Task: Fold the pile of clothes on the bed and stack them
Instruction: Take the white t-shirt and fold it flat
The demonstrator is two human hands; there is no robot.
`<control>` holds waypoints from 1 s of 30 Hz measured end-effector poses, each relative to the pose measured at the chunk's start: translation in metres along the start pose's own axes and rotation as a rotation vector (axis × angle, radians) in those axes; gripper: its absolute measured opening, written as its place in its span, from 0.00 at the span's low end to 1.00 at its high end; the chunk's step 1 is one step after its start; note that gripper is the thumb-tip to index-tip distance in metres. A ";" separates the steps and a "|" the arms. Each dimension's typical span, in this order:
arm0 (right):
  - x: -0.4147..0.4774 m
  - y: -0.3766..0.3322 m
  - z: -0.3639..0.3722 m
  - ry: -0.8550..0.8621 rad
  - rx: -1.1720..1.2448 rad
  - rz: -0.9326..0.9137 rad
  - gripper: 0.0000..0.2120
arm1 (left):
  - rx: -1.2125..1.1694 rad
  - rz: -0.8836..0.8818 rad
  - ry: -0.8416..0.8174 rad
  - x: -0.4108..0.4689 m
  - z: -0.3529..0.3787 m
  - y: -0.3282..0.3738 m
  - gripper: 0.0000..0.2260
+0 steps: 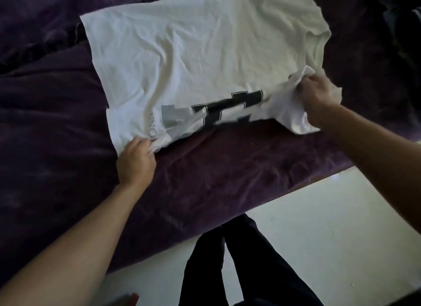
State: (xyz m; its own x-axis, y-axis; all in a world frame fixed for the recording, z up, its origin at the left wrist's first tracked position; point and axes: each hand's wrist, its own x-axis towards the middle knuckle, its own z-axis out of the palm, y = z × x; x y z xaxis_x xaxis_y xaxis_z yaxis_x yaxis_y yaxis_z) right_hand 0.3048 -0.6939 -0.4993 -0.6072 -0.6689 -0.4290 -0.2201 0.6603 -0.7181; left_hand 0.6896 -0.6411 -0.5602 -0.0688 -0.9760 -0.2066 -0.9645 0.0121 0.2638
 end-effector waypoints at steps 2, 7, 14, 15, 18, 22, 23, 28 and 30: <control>-0.015 -0.005 -0.004 0.029 0.041 -0.002 0.12 | 0.004 -0.004 0.030 -0.012 -0.002 -0.008 0.10; -0.093 0.052 -0.024 -0.168 -0.821 -0.394 0.30 | 0.074 0.001 -0.022 -0.072 -0.005 -0.041 0.07; -0.117 0.136 -0.073 -0.125 -1.104 -0.398 0.12 | 0.195 -0.021 -0.152 -0.124 -0.004 -0.064 0.10; -0.114 0.143 -0.084 -0.084 -1.056 -0.383 0.09 | 0.200 -0.019 -0.176 -0.128 -0.004 -0.063 0.09; -0.115 0.147 -0.103 -0.075 -0.867 -0.338 0.08 | 0.170 -0.014 -0.241 -0.137 -0.005 -0.056 0.07; -0.116 0.114 -0.109 -0.009 -0.591 -0.379 0.15 | 0.103 0.066 -0.216 -0.135 -0.024 -0.051 0.07; -0.112 0.101 -0.106 0.006 -0.526 -0.373 0.17 | 0.107 0.085 -0.197 -0.131 -0.031 -0.051 0.07; -0.057 0.021 -0.085 0.073 -0.379 -0.392 0.15 | -0.035 -0.018 0.022 -0.079 -0.072 -0.059 0.05; -0.028 -0.013 -0.074 0.091 -0.377 -0.417 0.13 | -0.117 -0.134 0.104 -0.045 -0.087 -0.060 0.03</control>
State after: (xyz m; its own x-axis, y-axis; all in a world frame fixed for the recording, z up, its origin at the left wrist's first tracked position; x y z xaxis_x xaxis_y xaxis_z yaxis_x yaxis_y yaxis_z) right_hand 0.2684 -0.6584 -0.4373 -0.4696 -0.8783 -0.0902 -0.7029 0.4337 -0.5638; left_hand 0.7726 -0.6171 -0.4851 0.0907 -0.9844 -0.1505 -0.9266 -0.1388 0.3496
